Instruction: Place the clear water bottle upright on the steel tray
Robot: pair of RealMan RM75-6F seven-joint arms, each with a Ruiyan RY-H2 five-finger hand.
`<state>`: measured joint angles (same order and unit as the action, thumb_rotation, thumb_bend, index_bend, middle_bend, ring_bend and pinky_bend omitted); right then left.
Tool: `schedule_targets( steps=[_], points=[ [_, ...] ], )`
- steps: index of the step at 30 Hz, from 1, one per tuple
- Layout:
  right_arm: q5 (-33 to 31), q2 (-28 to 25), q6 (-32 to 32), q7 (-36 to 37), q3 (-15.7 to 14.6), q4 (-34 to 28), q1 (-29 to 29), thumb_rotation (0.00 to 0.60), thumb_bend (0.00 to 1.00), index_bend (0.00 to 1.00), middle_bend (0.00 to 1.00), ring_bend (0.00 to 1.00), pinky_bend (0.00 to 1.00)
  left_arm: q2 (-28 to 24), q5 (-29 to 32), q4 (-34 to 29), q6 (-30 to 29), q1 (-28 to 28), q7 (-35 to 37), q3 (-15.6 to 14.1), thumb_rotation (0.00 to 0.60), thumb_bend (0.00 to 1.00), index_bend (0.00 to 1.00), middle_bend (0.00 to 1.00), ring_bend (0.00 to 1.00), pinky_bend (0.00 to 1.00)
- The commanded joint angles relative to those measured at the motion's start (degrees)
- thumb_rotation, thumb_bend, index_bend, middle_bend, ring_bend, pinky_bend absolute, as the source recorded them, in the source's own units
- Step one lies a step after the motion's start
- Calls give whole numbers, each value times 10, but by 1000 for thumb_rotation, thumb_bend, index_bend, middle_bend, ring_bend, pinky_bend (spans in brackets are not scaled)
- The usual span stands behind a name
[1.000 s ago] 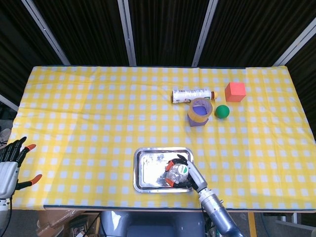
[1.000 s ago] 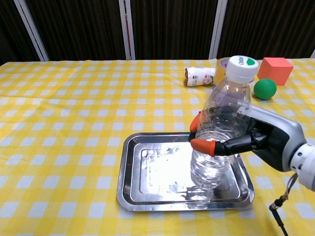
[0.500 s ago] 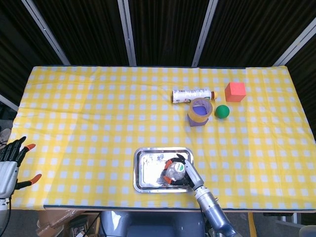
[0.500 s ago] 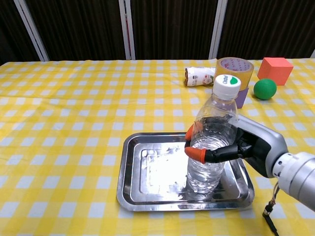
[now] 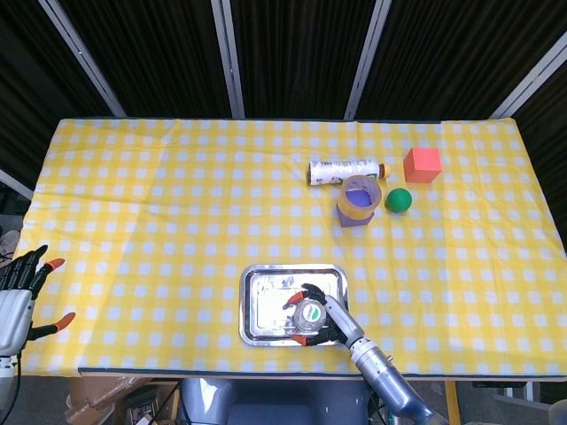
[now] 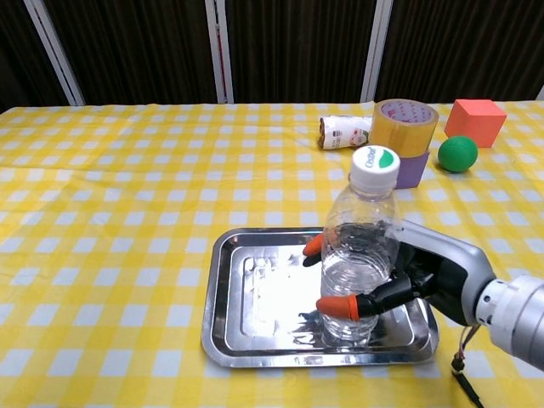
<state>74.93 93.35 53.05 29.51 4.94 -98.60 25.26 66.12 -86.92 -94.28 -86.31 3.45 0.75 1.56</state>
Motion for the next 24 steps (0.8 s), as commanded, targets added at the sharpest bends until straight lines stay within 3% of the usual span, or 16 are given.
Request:
schedule_targets(
  steps=[1, 14, 20, 24],
  points=[
    [5, -11, -14, 14, -3, -3, 6, 600, 245, 301, 232, 0, 0, 1, 0, 0, 2, 1, -1, -1, 600, 177, 179, 5, 0, 0],
    [21, -69, -17, 79, 3, -15, 0, 600, 244, 192, 103, 0, 0, 2, -3, 0, 1, 1, -4, -3, 600, 177, 179, 5, 0, 0],
    [57, -155, 17, 148, 3, -7, -24, 600, 243, 182, 93, 0, 0, 1, -4, 0, 0, 1, -2, -2, 600, 177, 179, 5, 0, 0],
    [103, -259, 17, 173, -27, -3, -36, 600, 244, 182, 93, 0, 0, 1, -4, -1, 1, 1, -1, -3, 600, 177, 179, 5, 0, 0]
  ],
)
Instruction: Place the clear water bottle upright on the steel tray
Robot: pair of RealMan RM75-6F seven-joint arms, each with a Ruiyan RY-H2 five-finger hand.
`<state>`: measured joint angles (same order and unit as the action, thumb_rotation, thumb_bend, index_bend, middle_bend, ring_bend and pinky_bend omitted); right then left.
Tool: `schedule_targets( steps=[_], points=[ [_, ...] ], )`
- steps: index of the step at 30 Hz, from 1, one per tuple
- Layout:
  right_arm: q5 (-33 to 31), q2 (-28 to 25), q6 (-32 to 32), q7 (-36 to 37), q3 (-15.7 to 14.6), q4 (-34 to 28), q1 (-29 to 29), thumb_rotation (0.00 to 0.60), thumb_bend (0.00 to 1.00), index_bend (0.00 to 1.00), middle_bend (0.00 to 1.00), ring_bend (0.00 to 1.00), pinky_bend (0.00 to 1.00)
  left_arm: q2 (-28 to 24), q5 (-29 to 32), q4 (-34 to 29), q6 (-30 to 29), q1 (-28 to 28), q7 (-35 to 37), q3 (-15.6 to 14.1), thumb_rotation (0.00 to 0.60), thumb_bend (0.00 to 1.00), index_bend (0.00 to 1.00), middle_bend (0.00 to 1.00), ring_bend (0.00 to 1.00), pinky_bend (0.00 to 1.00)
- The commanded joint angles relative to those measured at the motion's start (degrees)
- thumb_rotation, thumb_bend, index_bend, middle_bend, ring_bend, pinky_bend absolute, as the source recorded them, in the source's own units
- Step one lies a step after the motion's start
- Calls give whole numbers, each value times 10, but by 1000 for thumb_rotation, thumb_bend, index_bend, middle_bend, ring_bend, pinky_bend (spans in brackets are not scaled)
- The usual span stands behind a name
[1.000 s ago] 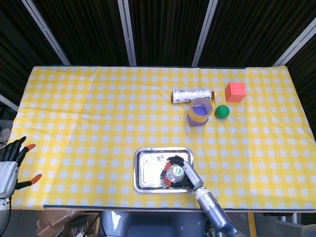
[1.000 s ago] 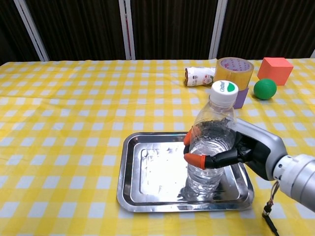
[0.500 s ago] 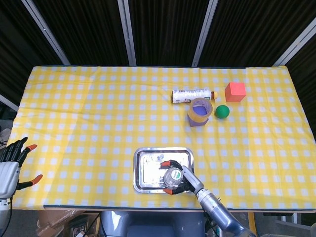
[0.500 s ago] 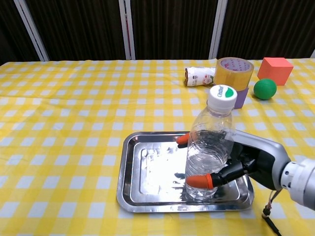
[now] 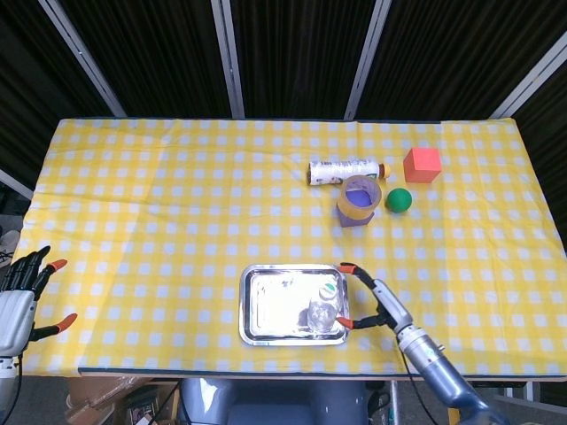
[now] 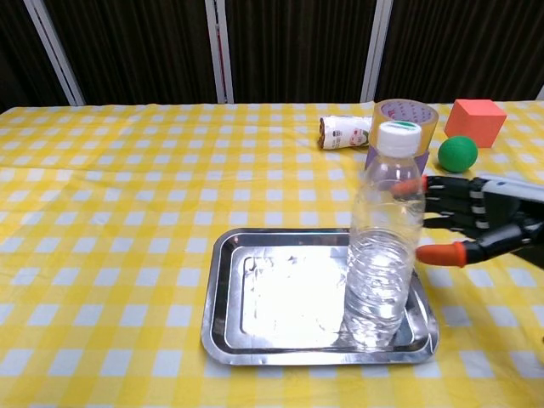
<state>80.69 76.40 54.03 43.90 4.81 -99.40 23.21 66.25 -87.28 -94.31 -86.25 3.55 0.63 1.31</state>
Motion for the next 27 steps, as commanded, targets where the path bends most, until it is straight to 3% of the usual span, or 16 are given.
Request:
schedule_targets(
  steps=[1, 8, 11, 14, 16, 19, 23, 27],
  points=[
    [62, -125, 3, 44, -38, 2, -17, 600, 244, 185, 94, 0, 0, 0, -1, -1, 0, 0, -1, -1, 600, 177, 179, 5, 0, 0],
    [202, -315, -44, 139, -148, 2, 4, 600, 244, 200, 93, 0, 0, 1, -7, -6, -6, -2, -9, -3, 600, 177, 179, 5, 0, 0],
    [193, -332, -13, 105, -152, 15, -15, 600, 243, 200, 93, 0, 0, 3, -6, -6, -5, -2, -13, -3, 600, 177, 179, 5, 0, 0],
    [150, -310, 44, -6, -131, 35, -56, 600, 243, 190, 87, 0, 0, 4, -6, -6, -5, -2, -16, -3, 600, 177, 179, 5, 0, 0],
    [105, -255, 136, -158, -99, 58, -107, 600, 243, 162, 67, 0, 0, 4, -5, -6, -6, -3, -17, -2, 600, 177, 179, 5, 0, 0],
    [86, -180, 235, -284, -64, 95, -146, 600, 243, 129, 57, 0, 0, 3, -2, -5, -7, -4, -15, -1, 600, 177, 179, 5, 0, 0],
    [91, -106, 325, -384, -41, 167, -176, 600, 243, 108, 38, 0, 0, 1, 0, -5, -9, -4, -11, 1, 600, 177, 179, 5, 0, 0],
    [111, -62, 380, -428, -29, 221, -187, 600, 244, 107, 30, 0, 0, -1, 3, -3, -9, -4, -7, 3, 600, 177, 179, 5, 0, 0]
  ],
)
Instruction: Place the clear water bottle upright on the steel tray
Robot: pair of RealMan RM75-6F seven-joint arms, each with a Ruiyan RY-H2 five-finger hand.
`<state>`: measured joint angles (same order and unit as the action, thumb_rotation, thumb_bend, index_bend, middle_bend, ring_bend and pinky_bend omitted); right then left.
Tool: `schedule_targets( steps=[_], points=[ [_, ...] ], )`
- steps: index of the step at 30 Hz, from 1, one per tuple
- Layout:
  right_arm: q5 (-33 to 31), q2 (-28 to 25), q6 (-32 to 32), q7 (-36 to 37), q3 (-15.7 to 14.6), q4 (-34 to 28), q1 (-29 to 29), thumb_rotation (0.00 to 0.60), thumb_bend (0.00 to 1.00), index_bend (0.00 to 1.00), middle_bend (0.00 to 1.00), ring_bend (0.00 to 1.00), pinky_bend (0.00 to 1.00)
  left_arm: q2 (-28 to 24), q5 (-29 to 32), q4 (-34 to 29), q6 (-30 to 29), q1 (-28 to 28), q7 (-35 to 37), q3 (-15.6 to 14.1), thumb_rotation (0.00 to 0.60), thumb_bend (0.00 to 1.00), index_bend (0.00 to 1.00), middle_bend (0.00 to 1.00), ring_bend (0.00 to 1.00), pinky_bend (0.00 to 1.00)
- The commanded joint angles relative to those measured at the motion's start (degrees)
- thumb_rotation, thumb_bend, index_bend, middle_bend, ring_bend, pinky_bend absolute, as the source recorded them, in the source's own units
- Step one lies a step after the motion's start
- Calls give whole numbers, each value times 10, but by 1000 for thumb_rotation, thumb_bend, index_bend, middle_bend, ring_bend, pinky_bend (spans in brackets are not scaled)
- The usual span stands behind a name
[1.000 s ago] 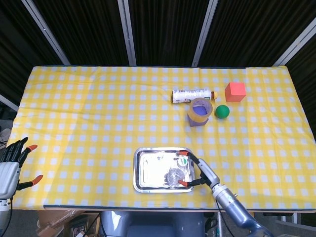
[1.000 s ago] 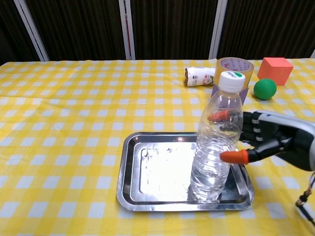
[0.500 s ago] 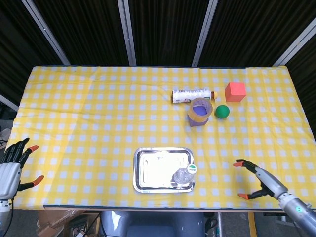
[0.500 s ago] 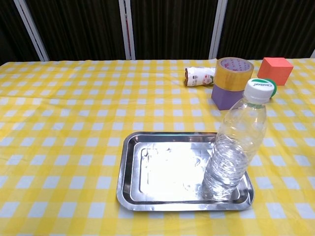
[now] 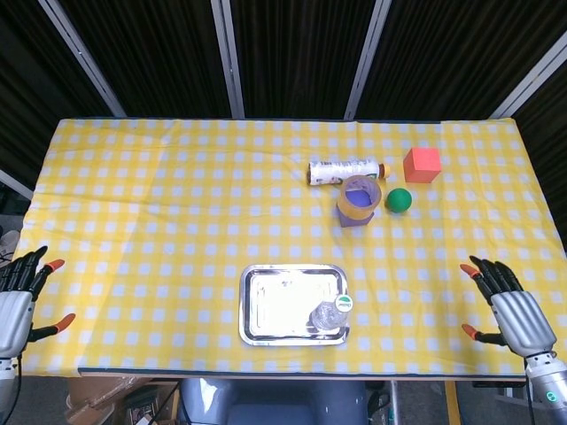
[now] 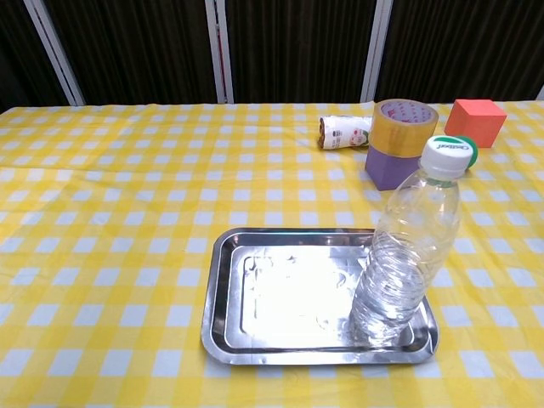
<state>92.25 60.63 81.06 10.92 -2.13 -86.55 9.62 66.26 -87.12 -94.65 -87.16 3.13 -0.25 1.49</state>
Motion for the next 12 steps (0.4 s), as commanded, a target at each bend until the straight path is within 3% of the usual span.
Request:
schedule_targets(
  steps=[1, 12],
  points=[
    [-3, 102, 114, -101, 39, 102, -53, 600, 243, 107, 28, 0, 0, -1, 2, 1, -1, -1, 3, 1, 600, 177, 179, 5, 0, 0],
    [-14, 113, 98, -145, 36, 104, -59, 600, 243, 107, 27, 0, 0, -6, 8, 6, 2, 0, 16, 5, 600, 177, 179, 6, 0, 0]
  ],
)
